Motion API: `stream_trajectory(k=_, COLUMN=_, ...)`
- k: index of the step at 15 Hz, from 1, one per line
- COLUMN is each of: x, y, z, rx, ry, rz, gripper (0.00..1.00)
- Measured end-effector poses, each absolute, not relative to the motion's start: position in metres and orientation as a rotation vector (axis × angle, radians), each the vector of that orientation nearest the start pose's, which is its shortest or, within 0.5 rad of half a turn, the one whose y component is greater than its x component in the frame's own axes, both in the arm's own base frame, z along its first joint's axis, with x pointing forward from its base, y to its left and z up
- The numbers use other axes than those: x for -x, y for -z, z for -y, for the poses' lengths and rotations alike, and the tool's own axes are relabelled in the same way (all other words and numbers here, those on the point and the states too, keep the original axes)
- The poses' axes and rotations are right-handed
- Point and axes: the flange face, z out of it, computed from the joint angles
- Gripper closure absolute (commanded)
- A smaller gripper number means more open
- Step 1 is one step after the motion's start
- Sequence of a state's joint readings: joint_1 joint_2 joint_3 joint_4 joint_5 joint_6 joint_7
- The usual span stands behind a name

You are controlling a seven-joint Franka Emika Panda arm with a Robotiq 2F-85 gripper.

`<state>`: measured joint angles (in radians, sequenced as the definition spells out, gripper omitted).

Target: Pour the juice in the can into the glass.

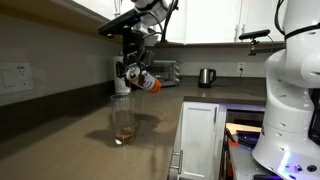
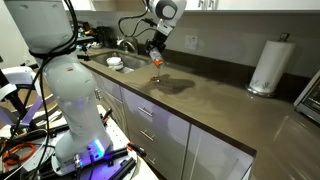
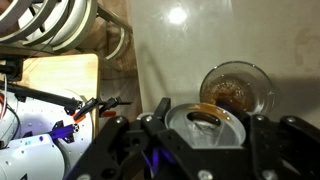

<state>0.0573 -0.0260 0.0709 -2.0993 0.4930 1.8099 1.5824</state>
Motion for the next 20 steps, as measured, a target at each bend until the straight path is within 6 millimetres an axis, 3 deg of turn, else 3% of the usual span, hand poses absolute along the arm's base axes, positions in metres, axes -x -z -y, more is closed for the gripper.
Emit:
stream_trajectory(k=3, x=-0.503, y=-0.421, z=-0.105, rx=2.005, ry=-0.774, rz=-2.145, gripper=0.48)
stream_trajectory(k=4, x=-0.503, y=-0.421, z=-0.105, rx=2.005, ry=-0.774, rz=-2.145, gripper=0.73)
stream_trajectory(k=20, x=-0.505, y=-0.406, z=-0.104, rx=2.03, ry=-0.788, rz=-2.165, gripper=0.73)
